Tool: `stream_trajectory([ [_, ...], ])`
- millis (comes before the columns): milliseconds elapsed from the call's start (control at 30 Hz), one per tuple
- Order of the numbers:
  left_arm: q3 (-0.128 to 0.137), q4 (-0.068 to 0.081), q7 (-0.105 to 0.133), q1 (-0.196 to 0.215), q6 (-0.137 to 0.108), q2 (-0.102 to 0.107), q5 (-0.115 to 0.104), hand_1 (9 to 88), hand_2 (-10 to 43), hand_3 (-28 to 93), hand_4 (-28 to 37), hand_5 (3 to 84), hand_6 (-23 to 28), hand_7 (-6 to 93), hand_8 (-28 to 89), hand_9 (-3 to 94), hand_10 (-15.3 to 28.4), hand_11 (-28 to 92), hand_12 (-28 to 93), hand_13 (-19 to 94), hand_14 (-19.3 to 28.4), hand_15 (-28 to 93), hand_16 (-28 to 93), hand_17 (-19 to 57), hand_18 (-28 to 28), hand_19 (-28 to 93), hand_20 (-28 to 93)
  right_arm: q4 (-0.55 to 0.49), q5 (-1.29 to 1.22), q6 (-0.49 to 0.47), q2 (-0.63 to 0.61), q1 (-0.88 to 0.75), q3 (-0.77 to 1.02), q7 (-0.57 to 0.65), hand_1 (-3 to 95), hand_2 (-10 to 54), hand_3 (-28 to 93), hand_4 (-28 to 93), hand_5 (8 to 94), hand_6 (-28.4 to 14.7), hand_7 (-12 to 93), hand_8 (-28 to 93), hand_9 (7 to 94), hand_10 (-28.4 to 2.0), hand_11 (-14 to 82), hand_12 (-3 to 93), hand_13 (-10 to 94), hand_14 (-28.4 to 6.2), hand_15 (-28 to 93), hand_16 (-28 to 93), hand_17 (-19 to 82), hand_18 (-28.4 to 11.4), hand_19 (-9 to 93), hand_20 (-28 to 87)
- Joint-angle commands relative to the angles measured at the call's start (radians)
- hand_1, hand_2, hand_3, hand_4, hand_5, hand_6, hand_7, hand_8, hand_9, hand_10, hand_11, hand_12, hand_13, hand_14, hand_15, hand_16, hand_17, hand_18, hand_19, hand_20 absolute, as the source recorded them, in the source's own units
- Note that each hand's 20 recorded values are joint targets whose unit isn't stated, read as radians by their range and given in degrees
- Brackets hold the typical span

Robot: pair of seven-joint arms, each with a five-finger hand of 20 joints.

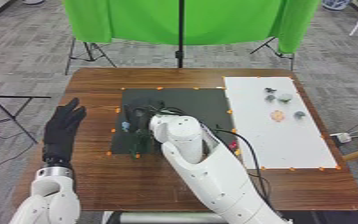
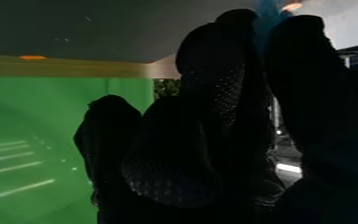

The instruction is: Arrange flowers

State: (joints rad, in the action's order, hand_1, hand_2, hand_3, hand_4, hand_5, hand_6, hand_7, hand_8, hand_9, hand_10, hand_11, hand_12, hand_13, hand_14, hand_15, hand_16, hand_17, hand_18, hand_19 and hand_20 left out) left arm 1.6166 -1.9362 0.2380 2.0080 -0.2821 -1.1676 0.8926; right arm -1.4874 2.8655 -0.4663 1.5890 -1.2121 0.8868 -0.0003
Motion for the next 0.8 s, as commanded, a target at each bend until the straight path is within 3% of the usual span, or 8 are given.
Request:
stream_trajectory([
  [33, 0.004, 0.003, -0.007, 0.011, 0.007, -0.005, 0.004, 18.4, 1.7, 66, -28.3, 43.0, 4.5, 8.6, -5, 42.3, 13.7, 14, 11, 31, 15.1, 8, 2, 4.4, 9.5, 1, 15, -0.002, 0.008, -0.019, -0.019, 0.005, -0.004, -0.007, 43.4, -8.8, 57, -12, 74.2, 2.9, 17, 1, 88.7, -10.7, 46.7, 27.4, 93, -2.1, 65, 34, 65, -12.8, 93, 62],
  [267, 0.007, -0.001, -0.007, 0.021, 0.011, 0.002, 0.007, 18.3, 1.4, 67, -28.2, 43.0, 4.5, 8.6, -5, 42.3, 13.7, 14, 11, 31, 15.3, 8, 2, 4.3, 9.6, 1, 15, -0.081, -0.168, -0.006, -0.072, 0.075, -0.007, 0.073, 40.0, -9.5, 60, -12, 72.3, 2.4, 16, -1, 88.0, -10.8, 46.9, 27.2, 92, -2.1, 65, 34, 65, -12.8, 93, 62],
  [433, 0.011, -0.005, -0.003, 0.025, 0.019, 0.003, 0.009, 18.4, 1.2, 67, -28.2, 43.0, 4.5, 8.7, -5, 42.3, 13.7, 14, 11, 31, 15.2, 8, 2, 4.4, 9.6, 1, 15, -0.279, -0.513, 0.044, -0.212, 0.148, 0.080, 0.237, 35.5, -9.5, 62, -12, 69.0, 1.5, 15, -10, 85.8, -11.5, 46.2, 27.5, 91, -2.3, 64, 34, 63, -12.8, 93, 60],
  [533, 0.010, -0.004, -0.001, 0.019, 0.031, 0.005, 0.017, 18.5, 1.1, 67, -28.2, 43.1, 4.5, 8.7, -5, 42.3, 13.7, 14, 11, 31, 15.2, 8, 2, 4.3, 9.6, 1, 15, -0.430, -0.653, 0.137, -0.384, 0.104, 0.212, 0.286, 32.0, -6.3, 60, -11, 66.0, -0.1, 13, -9, 80.9, -13.9, 34.1, 25.2, 86, -5.2, 55, 32, 56, -14.7, 91, 48],
  [600, 0.017, -0.010, -0.002, 0.025, 0.031, 0.009, 0.029, 18.4, 1.1, 67, -28.2, 43.1, 4.5, 8.7, -5, 42.4, 13.6, 14, 11, 31, 15.2, 8, 2, 4.4, 9.6, 1, 15, -0.494, -0.659, 0.100, -0.473, 0.043, 0.340, 0.319, 31.0, -5.7, 60, -10, 62.5, -0.5, 12, -8, 75.6, -15.1, 24.9, 23.8, 80, -7.9, 51, 32, 51, -16.1, 88, 45],
  [667, 0.028, -0.014, -0.007, 0.035, 0.024, 0.010, 0.042, 18.5, 1.0, 67, -28.1, 43.1, 4.5, 8.7, -5, 42.4, 13.6, 14, 11, 31, 15.1, 8, 2, 4.4, 9.5, 1, 15, -0.513, -0.628, 0.019, -0.541, -0.015, 0.449, 0.364, 30.4, -5.9, 58, -10, 58.8, -1.3, 10, -7, 69.3, -17.1, 17.7, 22.8, 75, -11.3, 51, 32, 46, -18.3, 86, 46],
  [733, 0.042, -0.021, -0.006, 0.056, 0.016, 0.005, 0.032, 18.7, 0.7, 67, -27.9, 43.1, 4.5, 8.6, -5, 42.4, 13.6, 14, 11, 31, 15.1, 8, 2, 4.4, 9.6, 1, 15, -0.477, -0.582, 0.039, -0.607, -0.062, 0.486, 0.391, 29.4, -5.9, 55, -10, 55.2, -2.0, 9, -6, 65.8, -18.5, 15.2, 22.9, 73, -12.6, 51, 31, 45, -19.2, 85, 47],
  [800, 0.045, -0.023, -0.005, 0.059, 0.011, 0.003, 0.025, 18.8, 0.5, 67, -27.7, 43.1, 4.5, 8.6, -5, 42.4, 13.6, 14, 11, 31, 15.2, 8, 2, 4.3, 9.6, 1, 15, -0.459, -0.522, -0.025, -0.642, -0.115, 0.534, 0.398, 28.7, -5.7, 54, -10, 54.1, -2.4, 8, -6, 65.3, -19.1, 14.5, 23.2, 72, -13.1, 52, 31, 45, -19.3, 84, 47],
])
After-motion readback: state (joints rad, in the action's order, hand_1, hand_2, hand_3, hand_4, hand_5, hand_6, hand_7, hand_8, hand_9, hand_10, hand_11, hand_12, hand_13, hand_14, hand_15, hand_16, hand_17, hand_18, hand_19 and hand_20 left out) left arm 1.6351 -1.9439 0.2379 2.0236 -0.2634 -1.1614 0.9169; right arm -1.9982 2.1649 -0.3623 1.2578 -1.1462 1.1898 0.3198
